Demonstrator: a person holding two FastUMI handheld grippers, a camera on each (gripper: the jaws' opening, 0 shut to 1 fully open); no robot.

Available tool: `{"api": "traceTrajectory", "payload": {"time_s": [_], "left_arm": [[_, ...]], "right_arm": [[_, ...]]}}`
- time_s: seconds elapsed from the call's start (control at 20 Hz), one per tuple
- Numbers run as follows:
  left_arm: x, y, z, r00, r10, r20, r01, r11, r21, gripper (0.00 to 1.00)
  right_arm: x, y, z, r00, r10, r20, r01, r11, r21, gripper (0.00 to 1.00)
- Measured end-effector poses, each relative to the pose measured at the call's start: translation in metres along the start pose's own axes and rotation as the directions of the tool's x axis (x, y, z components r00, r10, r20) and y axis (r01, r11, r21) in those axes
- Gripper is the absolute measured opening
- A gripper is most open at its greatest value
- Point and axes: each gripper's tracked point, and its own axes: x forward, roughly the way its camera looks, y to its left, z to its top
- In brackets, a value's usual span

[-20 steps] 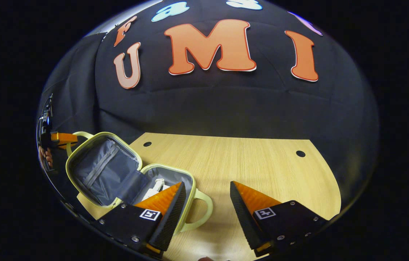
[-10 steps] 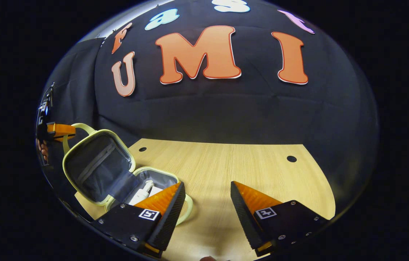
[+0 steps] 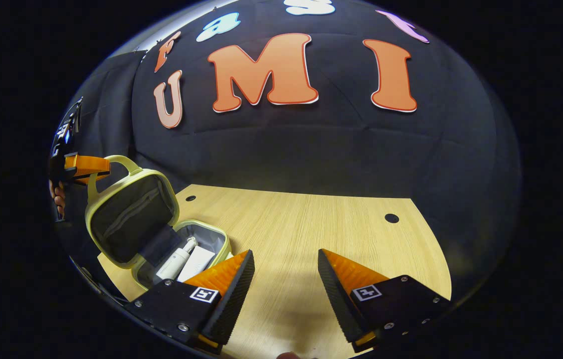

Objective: First open the suitcase, pack the skin care products into it, and then close the suitcase.

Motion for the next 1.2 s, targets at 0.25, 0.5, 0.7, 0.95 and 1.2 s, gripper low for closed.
{"api": "traceTrajectory", "payload": {"time_s": [0.25,0.5,0.7,0.95,1.2], "left_arm": [[0.025,-0.033,-0.032,0.999,-0.013,-0.030,0.014,0.999,0.047,0.10],[0.051,-0.062,-0.074,0.995,-0.028,-0.097,0.036,0.996,0.078,0.10],[0.074,-0.077,-0.120,0.987,-0.026,-0.158,0.042,0.994,0.098,0.10],[0.101,-0.085,-0.179,0.968,0.046,-0.247,0.001,0.983,0.186,0.10],[0.120,-0.078,-0.223,0.938,0.163,-0.307,-0.069,0.953,0.294,0.10]], "right_arm": [[-0.005,-0.022,-0.002,1.000,0.004,0.007,-0.004,1.000,-0.013,0.83],[-0.009,-0.032,-0.001,1.000,0.013,0.009,-0.013,1.000,-0.018,0.83],[-0.017,-0.043,-0.004,1.000,0.028,0.012,-0.028,0.999,-0.028,0.83],[-0.028,-0.059,-0.014,1.000,0.018,0.003,-0.018,0.999,-0.042,0.83],[-0.044,-0.078,-0.015,1.000,-0.006,0.016,0.007,0.999,-0.037,0.83]]}}
